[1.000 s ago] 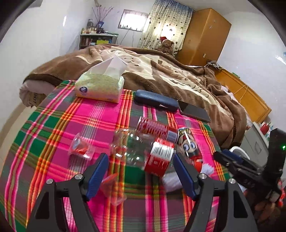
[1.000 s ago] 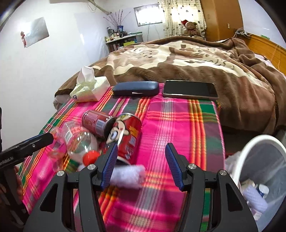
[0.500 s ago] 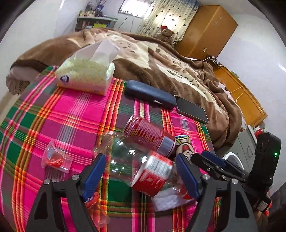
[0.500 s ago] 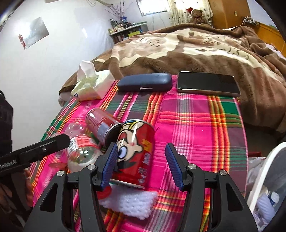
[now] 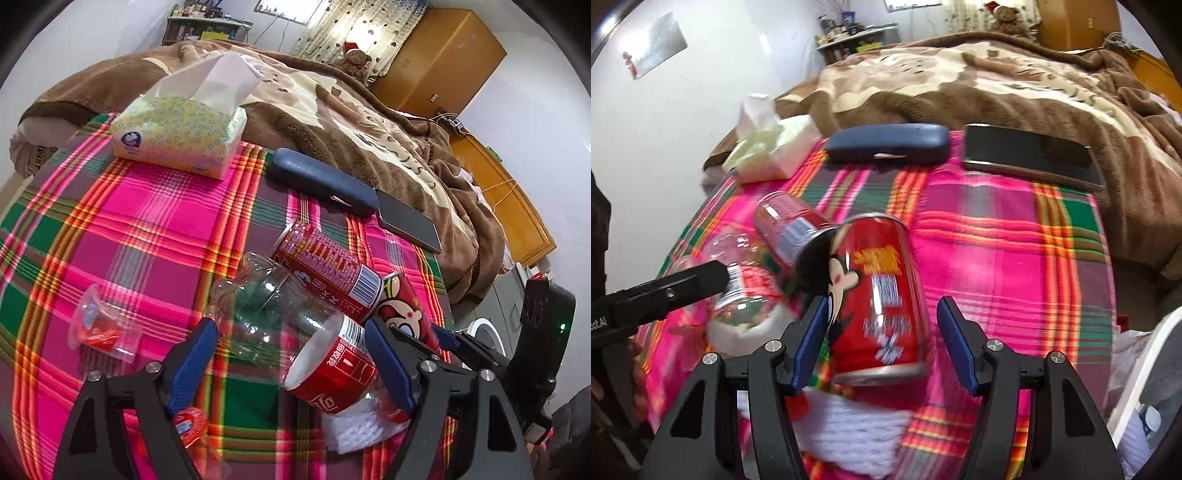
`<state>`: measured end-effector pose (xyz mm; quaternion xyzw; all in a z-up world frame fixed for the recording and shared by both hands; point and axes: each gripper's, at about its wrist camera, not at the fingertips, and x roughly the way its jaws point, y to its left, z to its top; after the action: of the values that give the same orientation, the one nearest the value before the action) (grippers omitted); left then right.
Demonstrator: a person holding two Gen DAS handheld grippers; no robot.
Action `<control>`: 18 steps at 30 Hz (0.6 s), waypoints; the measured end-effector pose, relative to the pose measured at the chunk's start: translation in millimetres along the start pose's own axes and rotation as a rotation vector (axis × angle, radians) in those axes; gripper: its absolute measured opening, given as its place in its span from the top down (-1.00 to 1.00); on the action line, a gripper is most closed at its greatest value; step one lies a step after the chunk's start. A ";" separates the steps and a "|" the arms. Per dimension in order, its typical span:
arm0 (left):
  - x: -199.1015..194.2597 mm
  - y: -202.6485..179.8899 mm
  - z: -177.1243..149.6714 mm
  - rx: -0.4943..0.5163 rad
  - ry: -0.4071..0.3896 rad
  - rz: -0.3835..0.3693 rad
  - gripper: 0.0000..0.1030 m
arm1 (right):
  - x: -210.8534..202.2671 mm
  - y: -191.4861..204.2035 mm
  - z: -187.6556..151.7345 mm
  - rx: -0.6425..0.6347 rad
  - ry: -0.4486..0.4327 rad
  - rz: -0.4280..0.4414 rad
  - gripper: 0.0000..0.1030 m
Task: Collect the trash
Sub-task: 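Grasp the red can with the right tool while the left tool grasps the clear Coca-Cola bottle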
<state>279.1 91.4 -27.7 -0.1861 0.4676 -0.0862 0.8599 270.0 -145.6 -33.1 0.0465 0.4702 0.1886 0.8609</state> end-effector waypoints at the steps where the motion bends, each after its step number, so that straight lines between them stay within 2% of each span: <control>1: 1.8 -1.2 0.6 0.003 -0.002 0.005 -0.64 | -0.3 -3.9 -1.0 0.003 0.006 0.004 -0.20; 5: 8.3 -5.0 2.7 -0.016 -0.001 0.012 -0.66 | -2.9 -11.4 -2.9 0.001 0.004 0.017 -0.19; 8: 14.9 -11.3 1.2 -0.023 0.004 0.008 -0.67 | -5.3 -12.1 -3.4 -0.007 -0.007 -0.021 -0.18; 18: 35.2 -30.8 -2.7 -0.024 0.026 0.039 -0.71 | -15.2 -35.5 -13.9 0.072 -0.037 -0.044 -0.18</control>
<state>296.9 51.1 -43.9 -0.1861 0.4832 -0.0661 0.8529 261.1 -185.4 -37.9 0.0707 0.4617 0.1517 0.8711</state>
